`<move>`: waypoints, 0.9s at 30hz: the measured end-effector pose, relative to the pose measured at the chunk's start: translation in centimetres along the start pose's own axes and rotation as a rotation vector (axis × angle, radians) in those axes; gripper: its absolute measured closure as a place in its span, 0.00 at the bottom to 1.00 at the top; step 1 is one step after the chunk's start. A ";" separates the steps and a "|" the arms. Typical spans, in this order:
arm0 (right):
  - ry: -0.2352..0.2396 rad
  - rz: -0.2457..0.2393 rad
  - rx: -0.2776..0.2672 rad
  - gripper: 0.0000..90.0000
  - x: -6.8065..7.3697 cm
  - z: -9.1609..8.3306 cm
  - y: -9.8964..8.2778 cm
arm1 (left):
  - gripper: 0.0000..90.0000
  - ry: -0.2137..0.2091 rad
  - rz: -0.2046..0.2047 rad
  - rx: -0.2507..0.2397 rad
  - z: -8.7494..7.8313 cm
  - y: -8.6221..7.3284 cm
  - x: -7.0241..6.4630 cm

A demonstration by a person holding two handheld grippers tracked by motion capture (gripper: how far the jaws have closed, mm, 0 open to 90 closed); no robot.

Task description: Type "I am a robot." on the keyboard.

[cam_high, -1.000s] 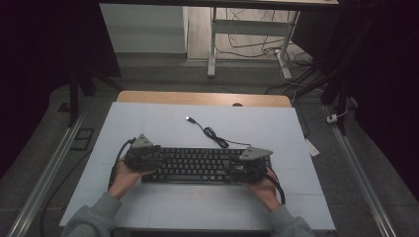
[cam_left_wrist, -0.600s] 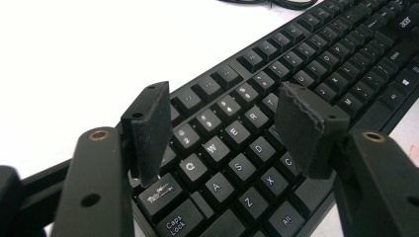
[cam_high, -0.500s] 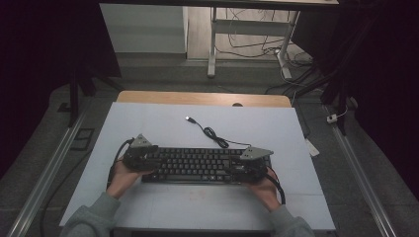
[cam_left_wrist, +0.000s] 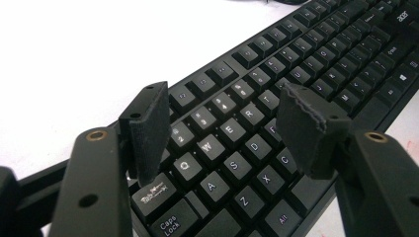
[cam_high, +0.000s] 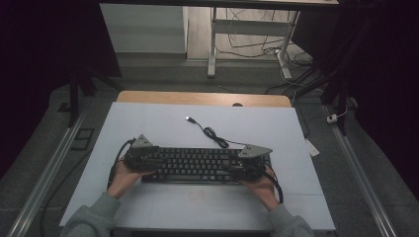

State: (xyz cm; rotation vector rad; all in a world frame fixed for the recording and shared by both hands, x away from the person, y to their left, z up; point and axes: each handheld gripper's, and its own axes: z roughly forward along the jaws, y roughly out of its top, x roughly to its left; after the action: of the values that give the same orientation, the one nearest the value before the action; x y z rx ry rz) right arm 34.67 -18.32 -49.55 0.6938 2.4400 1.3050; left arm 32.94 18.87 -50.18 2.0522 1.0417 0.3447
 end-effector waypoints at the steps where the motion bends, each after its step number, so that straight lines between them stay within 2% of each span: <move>1: 0.000 -0.001 0.000 0.52 0.1 0.1 0.2 | 0.41 -0.001 0.001 0.002 0.0 0.0 0.0; 4: 0.018 -0.005 0.013 0.53 0.2 0.4 0.6 | 0.41 -0.005 0.002 0.007 0.1 0.0 -0.1; 9: 0.014 -0.023 0.003 0.58 0.5 0.9 1.3 | 0.41 -0.007 0.005 0.008 0.2 0.0 -0.2; 12: 0.023 -0.035 -0.015 0.69 0.6 1.4 2.0 | 0.41 -0.007 0.005 0.008 0.2 0.0 -0.2; 18: 0.058 -0.046 -0.020 0.91 1.1 2.4 3.1 | 0.41 -0.007 0.002 0.011 0.3 0.0 -0.1; 21: 0.057 -0.044 -0.018 0.99 1.3 2.8 3.4 | 0.41 -0.007 0.007 0.013 0.3 0.0 -0.2; 27: 0.058 -0.023 0.016 0.99 1.2 4.2 4.0 | 0.41 -0.009 0.011 0.018 0.4 0.1 -0.3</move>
State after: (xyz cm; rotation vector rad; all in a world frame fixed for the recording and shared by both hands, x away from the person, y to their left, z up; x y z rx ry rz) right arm 36.72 -12.84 -48.61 0.6380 2.4991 1.3167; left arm 32.98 18.41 -50.36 2.0748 1.0319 0.3330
